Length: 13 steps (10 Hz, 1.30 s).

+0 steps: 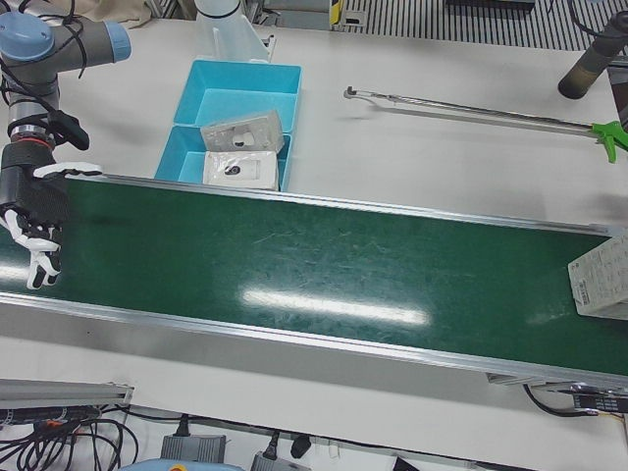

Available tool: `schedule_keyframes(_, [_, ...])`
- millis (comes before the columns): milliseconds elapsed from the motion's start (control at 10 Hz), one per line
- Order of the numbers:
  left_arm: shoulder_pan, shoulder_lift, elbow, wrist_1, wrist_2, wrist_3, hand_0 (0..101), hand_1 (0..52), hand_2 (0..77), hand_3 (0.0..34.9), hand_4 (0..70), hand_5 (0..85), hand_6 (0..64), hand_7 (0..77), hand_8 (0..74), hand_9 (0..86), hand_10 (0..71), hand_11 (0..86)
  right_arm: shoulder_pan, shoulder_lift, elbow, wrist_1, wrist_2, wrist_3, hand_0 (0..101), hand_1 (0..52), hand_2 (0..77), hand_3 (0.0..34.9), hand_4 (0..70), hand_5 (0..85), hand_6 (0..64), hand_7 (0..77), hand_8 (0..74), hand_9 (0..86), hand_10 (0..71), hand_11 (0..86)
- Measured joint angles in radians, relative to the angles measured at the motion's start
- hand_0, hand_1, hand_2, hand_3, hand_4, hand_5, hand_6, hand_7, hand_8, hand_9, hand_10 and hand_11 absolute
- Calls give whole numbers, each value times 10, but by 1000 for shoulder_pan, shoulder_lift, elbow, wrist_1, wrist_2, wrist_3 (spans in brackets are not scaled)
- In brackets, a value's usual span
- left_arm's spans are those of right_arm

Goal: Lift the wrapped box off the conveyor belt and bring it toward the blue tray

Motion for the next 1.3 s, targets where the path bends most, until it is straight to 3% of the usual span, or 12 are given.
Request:
schedule_keyframes(200, [0,0,0,0,0,0,0,0,11,0,0,11,5,5,5,0,5,5,3,0,3,0,0,0,496,175,147,35,104,267,49,71,0,22,5,11])
schedule_keyframes(300, [0,0,0,0,0,0,0,0,5,0,0,11,5,5,5,0,5,5,5,1,7,1,0,0,496,175,147,65,93,251,38,65,0,22,0,11])
schedule_keyframes(400, [0,0,0,0,0,0,0,0,5,0,0,11,5,5,5,0,5,5,6,1,11,1,-1,0,496,175,147,65,93,251,38,65,0,22,0,11])
schedule_keyframes(500, [0,0,0,0,0,0,0,0,11,0,0,11,5,0,5,0,5,5,6,1,15,1,-1,0,496,175,147,96,76,251,22,65,0,22,0,11])
schedule_keyframes(600, [0,0,0,0,0,0,0,0,11,0,0,11,5,0,5,0,5,5,7,0,16,1,-1,0,494,175,147,95,76,251,27,60,0,16,0,11])
schedule_keyframes(800, [0,0,0,0,0,0,0,0,5,0,0,11,5,5,5,0,5,5,8,-5,16,1,-1,0,495,185,142,76,60,256,27,60,0,16,0,11])
schedule_keyframes(1000, [0,0,0,0,0,0,0,0,5,0,0,11,5,0,5,0,5,5,9,-6,16,1,0,1,495,169,147,0,87,289,44,60,0,16,5,11])
schedule_keyframes(1300, [0,0,0,0,0,0,0,0,5,0,0,11,5,5,5,0,5,5,33,-9,41,-19,-2,1,495,169,147,0,98,322,55,65,11,38,5,11])
